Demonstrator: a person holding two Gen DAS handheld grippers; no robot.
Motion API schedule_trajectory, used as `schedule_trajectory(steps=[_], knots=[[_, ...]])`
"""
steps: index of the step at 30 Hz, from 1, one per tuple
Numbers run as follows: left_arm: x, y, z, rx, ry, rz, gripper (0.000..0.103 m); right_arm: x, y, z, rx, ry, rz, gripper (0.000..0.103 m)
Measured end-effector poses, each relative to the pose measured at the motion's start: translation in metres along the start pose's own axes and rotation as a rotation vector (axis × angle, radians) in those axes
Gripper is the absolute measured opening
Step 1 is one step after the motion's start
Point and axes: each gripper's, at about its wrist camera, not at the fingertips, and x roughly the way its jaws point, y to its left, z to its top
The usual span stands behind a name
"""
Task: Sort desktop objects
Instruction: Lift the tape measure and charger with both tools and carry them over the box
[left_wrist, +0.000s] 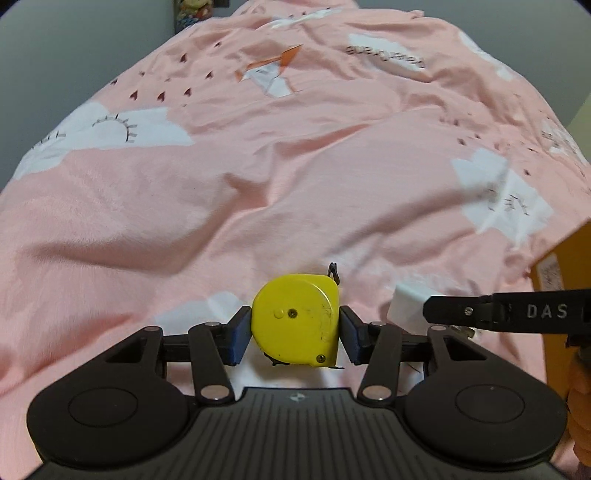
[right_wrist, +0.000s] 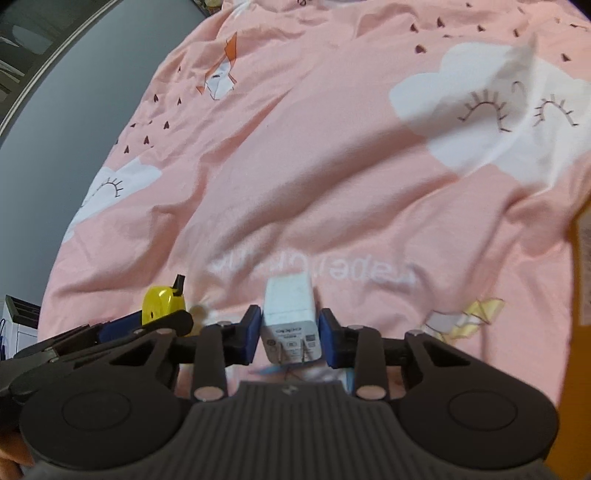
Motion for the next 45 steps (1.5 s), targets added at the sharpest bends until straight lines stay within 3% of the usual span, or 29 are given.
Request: schedule_trajectory(steps=[8,17,26,30,39,42,45], knots=[[-0.043,-0.045,-0.013,0.073,-0.038,-0.014,0.058,-0.054,-0.004,-0.027,-0.056,-0.066,-0.006,0.035],[-0.088,-0.105,-0.021,0.170,-0.109,-0.076,0.058,-0.139,-0.021,-0.052,-0.081,-0.202,0.026,0.035],[-0.115,-0.178,-0.021,0.278,-0.155,-0.206,0.058,-0.222,-0.071,-0.072,-0.040,-0.330,0.002,0.035],[-0.118,-0.210,-0.017,0.324,-0.158,-0.282,0.058,-0.264,-0.105,-0.078,-0.032,-0.392,-0.069,0.035],[-0.107,-0.279,-0.017,0.438,-0.120,-0.407,0.058,-0.297,-0.170,-0.078,0.006,-0.373,-0.204,0.035],[-0.100,-0.296,-0.017,0.457,-0.094,-0.432,0.058,-0.293,-0.195,-0.079,0.028,-0.325,-0.243,0.035],[-0.093,-0.310,-0.018,0.478,-0.071,-0.439,0.058,-0.277,-0.221,-0.077,0.028,-0.217,-0.260,0.035]])
